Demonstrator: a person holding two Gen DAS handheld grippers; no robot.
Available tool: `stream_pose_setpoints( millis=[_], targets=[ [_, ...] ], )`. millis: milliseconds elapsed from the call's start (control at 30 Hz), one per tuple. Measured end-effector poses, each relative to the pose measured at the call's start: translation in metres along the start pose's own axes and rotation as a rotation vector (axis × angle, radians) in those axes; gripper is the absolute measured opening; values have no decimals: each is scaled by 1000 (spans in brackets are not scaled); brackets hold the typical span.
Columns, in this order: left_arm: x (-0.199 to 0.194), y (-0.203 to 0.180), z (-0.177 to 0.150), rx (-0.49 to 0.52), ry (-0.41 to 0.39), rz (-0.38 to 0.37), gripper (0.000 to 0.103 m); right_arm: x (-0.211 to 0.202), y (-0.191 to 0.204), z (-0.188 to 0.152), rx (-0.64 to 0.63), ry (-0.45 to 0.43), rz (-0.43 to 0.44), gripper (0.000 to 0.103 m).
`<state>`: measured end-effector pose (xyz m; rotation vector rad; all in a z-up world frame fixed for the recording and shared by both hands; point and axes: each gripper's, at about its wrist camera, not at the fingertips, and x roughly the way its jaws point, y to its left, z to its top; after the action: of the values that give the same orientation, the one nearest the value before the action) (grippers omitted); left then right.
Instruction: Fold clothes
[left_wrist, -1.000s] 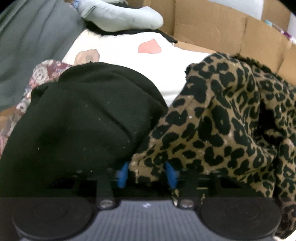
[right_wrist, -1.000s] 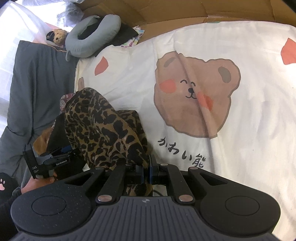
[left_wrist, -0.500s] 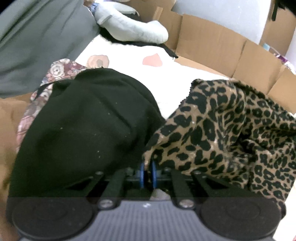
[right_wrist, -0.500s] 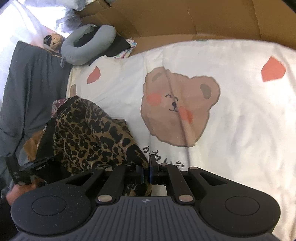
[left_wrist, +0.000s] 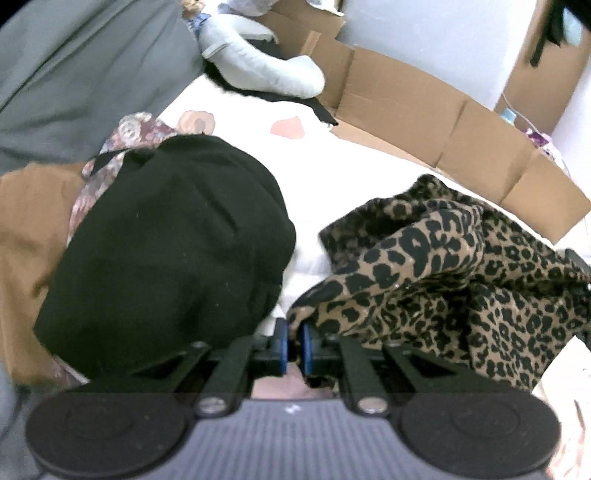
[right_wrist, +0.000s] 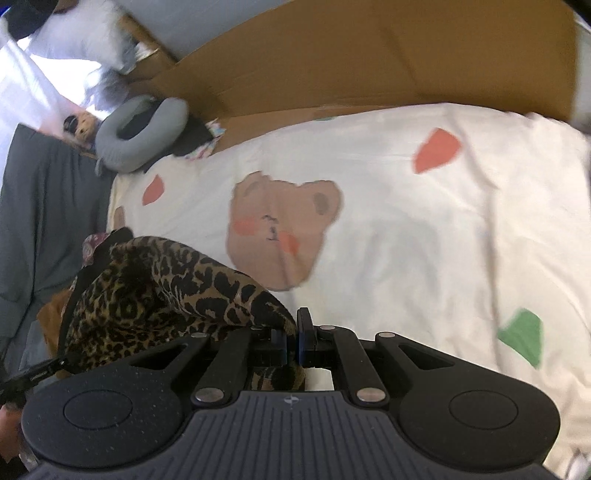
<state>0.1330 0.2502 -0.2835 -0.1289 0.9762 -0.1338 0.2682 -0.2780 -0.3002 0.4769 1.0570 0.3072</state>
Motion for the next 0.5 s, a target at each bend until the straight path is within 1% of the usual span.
stream_pose_setpoints(
  millis=[133,267,500],
  targets=[
    [-7,-7,-4,-19,11,-9,8,-26,-15,-16,21,-40,-37,3],
    [-17,-15,-7,-7,16,-16,8,-53,-30,-31,63,-85,-56,3],
    [-32,-15,-21,-32,41,-22,8,-92,-61,-60,150,-121,-90,3]
  ],
)
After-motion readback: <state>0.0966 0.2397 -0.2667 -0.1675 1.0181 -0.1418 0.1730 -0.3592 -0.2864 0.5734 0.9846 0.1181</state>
